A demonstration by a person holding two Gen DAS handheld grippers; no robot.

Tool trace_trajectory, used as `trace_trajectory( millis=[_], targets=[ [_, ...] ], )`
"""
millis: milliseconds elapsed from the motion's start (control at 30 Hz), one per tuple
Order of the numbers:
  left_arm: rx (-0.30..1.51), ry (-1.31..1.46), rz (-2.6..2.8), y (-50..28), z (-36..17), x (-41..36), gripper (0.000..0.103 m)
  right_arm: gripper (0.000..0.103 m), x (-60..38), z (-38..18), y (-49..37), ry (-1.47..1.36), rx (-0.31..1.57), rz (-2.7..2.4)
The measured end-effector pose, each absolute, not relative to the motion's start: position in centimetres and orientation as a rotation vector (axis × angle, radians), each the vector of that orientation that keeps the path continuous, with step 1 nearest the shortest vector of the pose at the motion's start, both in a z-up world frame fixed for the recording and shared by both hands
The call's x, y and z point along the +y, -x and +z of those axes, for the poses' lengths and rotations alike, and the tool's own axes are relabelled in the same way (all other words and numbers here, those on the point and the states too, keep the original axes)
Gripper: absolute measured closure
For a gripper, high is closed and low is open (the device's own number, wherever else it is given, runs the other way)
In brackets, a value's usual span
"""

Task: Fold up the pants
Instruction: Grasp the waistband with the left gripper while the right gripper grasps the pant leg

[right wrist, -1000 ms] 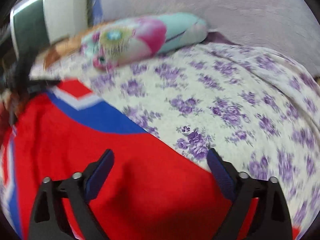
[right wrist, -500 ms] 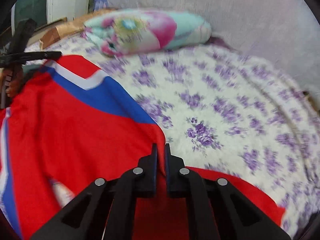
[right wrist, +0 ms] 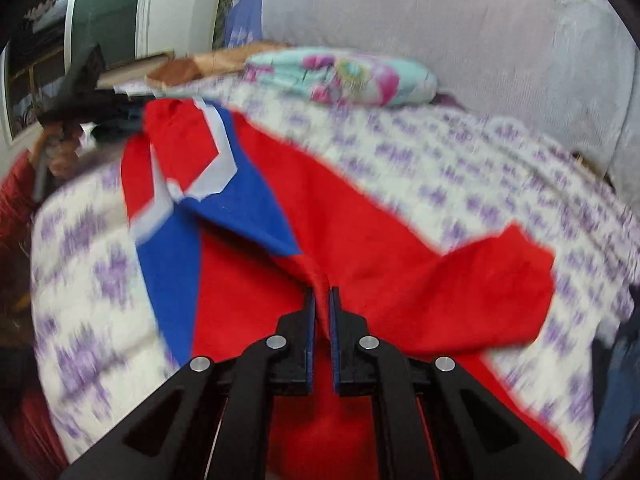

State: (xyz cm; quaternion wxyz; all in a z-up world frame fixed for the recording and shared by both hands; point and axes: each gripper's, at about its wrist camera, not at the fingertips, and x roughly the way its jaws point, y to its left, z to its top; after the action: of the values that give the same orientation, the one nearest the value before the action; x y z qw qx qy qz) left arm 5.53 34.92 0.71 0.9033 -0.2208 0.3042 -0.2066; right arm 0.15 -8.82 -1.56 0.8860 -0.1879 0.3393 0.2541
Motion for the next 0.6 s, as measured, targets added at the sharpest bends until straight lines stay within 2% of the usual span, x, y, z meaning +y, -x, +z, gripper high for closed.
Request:
trace_trajectory(
  millis=[133,200,233,267,333,600],
  targets=[
    [0.679,0.532,-0.392,-4.3,-0.2,35.6,0.092,0.096,-8.7,-2.0,0.4,0.393,0.686,0.516],
    [0.682,0.551,-0.406,-3.9,0.2,35.0,0.077,0.096,-8.7,-2.0,0.6,0.392,0.68,0.517],
    [0.684,0.563,-0.412,-4.0,0.4,34.6,0.056,0.096,-8.7,-2.2,0.5,0.394,0.682,0.517],
    [0.684,0.568,-0.399,-4.1,0.8,33.8,0.041,0.096,-8.7,-2.3,0.6,0.392,0.683,0.517],
    [0.703,0.556,-0.38,-4.7,1.2,32.8,0.038,0.096,-8.8,-2.3,0.7,0.382,0.683,0.52],
    [0.83,0.602,-0.262,-5.7,0.5,30.8,0.038,0.096,-9.4,-2.2,0.5,0.34,0.685,0.527]
  ],
)
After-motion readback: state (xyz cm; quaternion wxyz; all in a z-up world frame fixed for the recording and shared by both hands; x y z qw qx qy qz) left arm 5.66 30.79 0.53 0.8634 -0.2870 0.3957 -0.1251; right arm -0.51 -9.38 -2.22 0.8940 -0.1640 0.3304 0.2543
